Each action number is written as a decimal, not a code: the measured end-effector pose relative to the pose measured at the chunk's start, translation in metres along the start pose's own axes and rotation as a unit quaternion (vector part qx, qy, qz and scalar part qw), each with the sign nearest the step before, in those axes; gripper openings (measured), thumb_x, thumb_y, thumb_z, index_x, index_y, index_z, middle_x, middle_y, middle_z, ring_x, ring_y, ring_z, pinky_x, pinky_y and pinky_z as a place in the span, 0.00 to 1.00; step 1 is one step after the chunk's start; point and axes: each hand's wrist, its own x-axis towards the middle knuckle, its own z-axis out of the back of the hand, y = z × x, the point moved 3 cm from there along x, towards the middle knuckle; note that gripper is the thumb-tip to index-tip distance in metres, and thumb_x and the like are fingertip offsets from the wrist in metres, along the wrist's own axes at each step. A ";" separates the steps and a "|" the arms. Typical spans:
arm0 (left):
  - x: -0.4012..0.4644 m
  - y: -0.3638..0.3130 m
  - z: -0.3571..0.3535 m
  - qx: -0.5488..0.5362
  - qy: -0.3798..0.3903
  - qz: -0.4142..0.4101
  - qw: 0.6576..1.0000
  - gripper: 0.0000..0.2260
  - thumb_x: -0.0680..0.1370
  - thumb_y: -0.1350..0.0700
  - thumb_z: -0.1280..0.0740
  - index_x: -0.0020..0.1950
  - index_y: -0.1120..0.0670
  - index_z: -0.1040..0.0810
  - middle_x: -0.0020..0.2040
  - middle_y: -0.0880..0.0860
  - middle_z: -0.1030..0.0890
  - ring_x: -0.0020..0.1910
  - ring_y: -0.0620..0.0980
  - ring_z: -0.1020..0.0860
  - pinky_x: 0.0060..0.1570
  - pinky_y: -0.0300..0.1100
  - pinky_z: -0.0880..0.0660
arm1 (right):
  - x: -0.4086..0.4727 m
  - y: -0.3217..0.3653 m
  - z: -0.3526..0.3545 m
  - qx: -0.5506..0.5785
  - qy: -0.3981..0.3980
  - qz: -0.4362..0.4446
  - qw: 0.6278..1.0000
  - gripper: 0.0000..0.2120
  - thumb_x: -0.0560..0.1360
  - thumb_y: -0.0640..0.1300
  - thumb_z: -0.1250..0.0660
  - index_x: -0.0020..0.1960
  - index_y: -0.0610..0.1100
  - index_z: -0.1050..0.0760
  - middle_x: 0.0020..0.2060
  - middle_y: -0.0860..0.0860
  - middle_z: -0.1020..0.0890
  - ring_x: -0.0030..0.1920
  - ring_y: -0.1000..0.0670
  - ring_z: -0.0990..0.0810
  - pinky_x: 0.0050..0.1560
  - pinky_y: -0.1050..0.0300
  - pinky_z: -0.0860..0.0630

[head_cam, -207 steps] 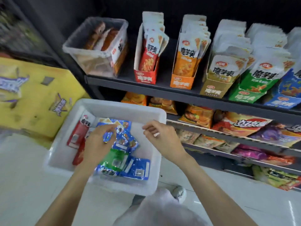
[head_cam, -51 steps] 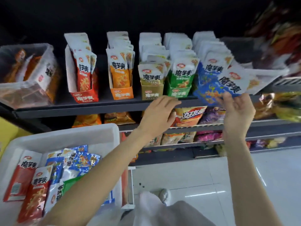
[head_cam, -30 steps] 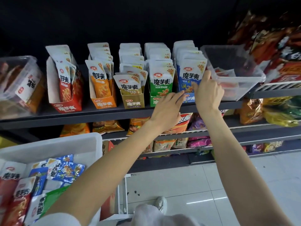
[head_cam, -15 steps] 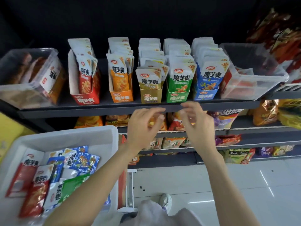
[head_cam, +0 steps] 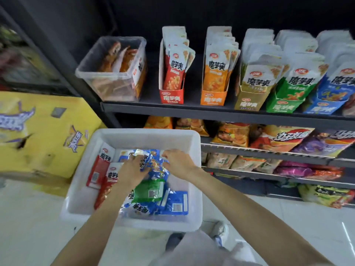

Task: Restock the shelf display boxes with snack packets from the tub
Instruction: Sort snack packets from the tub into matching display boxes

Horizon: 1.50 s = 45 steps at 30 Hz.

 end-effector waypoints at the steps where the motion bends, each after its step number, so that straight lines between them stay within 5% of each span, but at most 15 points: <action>1: 0.000 0.002 -0.002 -0.004 0.010 0.006 1.000 0.22 0.77 0.47 0.35 0.69 0.53 0.31 0.63 0.58 0.27 0.59 0.58 0.26 0.55 0.49 0.28 | 0.010 0.003 -0.011 -0.023 0.014 -0.010 1.000 0.17 0.78 0.44 0.37 0.65 0.40 0.29 0.61 0.41 0.24 0.61 0.40 0.26 0.58 0.49 0.28; 6: 0.001 0.010 -0.008 -0.082 -0.001 0.047 0.996 0.20 0.77 0.47 0.34 0.64 0.57 0.30 0.59 0.58 0.25 0.54 0.58 0.23 0.49 0.48 0.28 | 0.029 0.010 -0.037 -0.140 -0.010 -0.089 0.986 0.16 0.79 0.38 0.38 0.66 0.38 0.33 0.60 0.42 0.24 0.60 0.41 0.24 0.55 0.49 0.26; 11: 0.001 0.016 -0.006 -0.205 0.024 0.130 0.970 0.15 0.79 0.45 0.37 0.50 0.57 0.22 0.51 0.58 0.18 0.47 0.55 0.22 0.46 0.43 0.30 | 0.022 0.011 -0.023 -0.024 -0.051 -0.130 0.990 0.12 0.78 0.38 0.40 0.61 0.42 0.27 0.56 0.42 0.20 0.57 0.40 0.22 0.53 0.51 0.26; 12: -0.001 0.015 -0.003 -0.292 0.027 0.152 0.944 0.14 0.79 0.45 0.38 0.49 0.56 0.22 0.51 0.58 0.18 0.47 0.55 0.22 0.47 0.44 0.28 | 0.016 0.011 -0.016 0.028 -0.069 -0.134 0.988 0.12 0.78 0.41 0.39 0.61 0.44 0.25 0.55 0.43 0.20 0.57 0.41 0.22 0.52 0.52 0.27; 15: -0.011 -0.006 0.011 -0.604 0.055 0.175 0.776 0.11 0.79 0.52 0.35 0.56 0.58 0.24 0.53 0.58 0.19 0.49 0.54 0.20 0.48 0.43 0.25 | -0.012 0.007 0.008 0.160 -0.133 -0.123 0.970 0.09 0.76 0.45 0.34 0.55 0.46 0.22 0.49 0.47 0.18 0.51 0.46 0.21 0.46 0.57 0.29; 17: -0.020 -0.025 0.025 -0.666 0.024 0.143 0.732 0.12 0.77 0.57 0.32 0.59 0.58 0.26 0.50 0.57 0.19 0.45 0.51 0.19 0.44 0.40 0.25 | -0.035 0.001 0.028 0.263 -0.173 -0.102 0.944 0.04 0.75 0.43 0.32 0.49 0.44 0.22 0.44 0.49 0.18 0.42 0.49 0.20 0.39 0.58 0.25; 22: -0.034 -0.101 0.068 -0.605 0.016 0.000 0.796 0.02 0.76 0.57 0.32 0.47 0.52 0.23 0.38 0.45 0.20 0.30 0.36 0.26 0.30 0.33 0.33 | -0.105 -0.038 0.074 0.400 -0.190 -0.123 0.888 0.04 0.73 0.42 0.28 0.42 0.43 0.22 0.33 0.50 0.18 0.20 0.57 0.30 0.23 0.67 0.34; 27: -0.040 -0.206 0.096 -0.473 0.000 -0.216 0.854 0.06 0.73 0.51 0.28 0.46 0.44 0.23 0.43 0.41 0.18 0.41 0.41 0.21 0.40 0.39 0.25 | -0.170 -0.097 0.113 0.380 -0.323 -0.143 0.855 0.06 0.73 0.37 0.29 0.42 0.47 0.22 0.35 0.49 0.16 0.34 0.56 0.17 0.36 0.66 0.23; 30: -0.046 -0.274 0.111 -0.382 -0.067 -0.353 0.851 0.08 0.74 0.48 0.30 0.46 0.53 0.19 0.43 0.47 0.18 0.41 0.43 0.22 0.41 0.41 0.26 | -0.206 -0.129 0.142 0.260 -0.443 -0.171 0.841 0.03 0.76 0.45 0.32 0.49 0.48 0.24 0.38 0.55 0.17 0.39 0.60 0.19 0.41 0.66 0.25; 33: -0.055 -0.346 0.131 -0.340 -0.119 -0.460 0.812 0.11 0.77 0.48 0.34 0.52 0.53 0.19 0.48 0.49 0.17 0.45 0.43 0.22 0.43 0.39 0.26 | -0.232 -0.161 0.175 0.168 -0.524 -0.185 0.814 0.03 0.80 0.46 0.37 0.48 0.48 0.27 0.33 0.53 0.22 0.33 0.54 0.26 0.37 0.58 0.32; 38: -0.031 -0.431 0.154 -0.315 -0.200 -0.499 0.783 0.11 0.77 0.50 0.33 0.55 0.54 0.22 0.45 0.49 0.18 0.42 0.45 0.21 0.41 0.42 0.24 | -0.234 -0.225 0.227 0.114 -0.604 -0.149 0.774 0.07 0.79 0.41 0.37 0.49 0.39 0.22 0.40 0.48 0.23 0.39 0.52 0.26 0.39 0.70 0.34; 45: 0.007 -0.461 0.160 -0.251 -0.254 -0.482 0.800 0.14 0.77 0.46 0.36 0.51 0.55 0.21 0.40 0.50 0.18 0.40 0.50 0.21 0.46 0.48 0.25 | -0.207 -0.271 0.259 0.044 -0.590 -0.120 0.798 0.08 0.79 0.38 0.38 0.52 0.35 0.22 0.42 0.46 0.22 0.40 0.52 0.28 0.38 0.65 0.38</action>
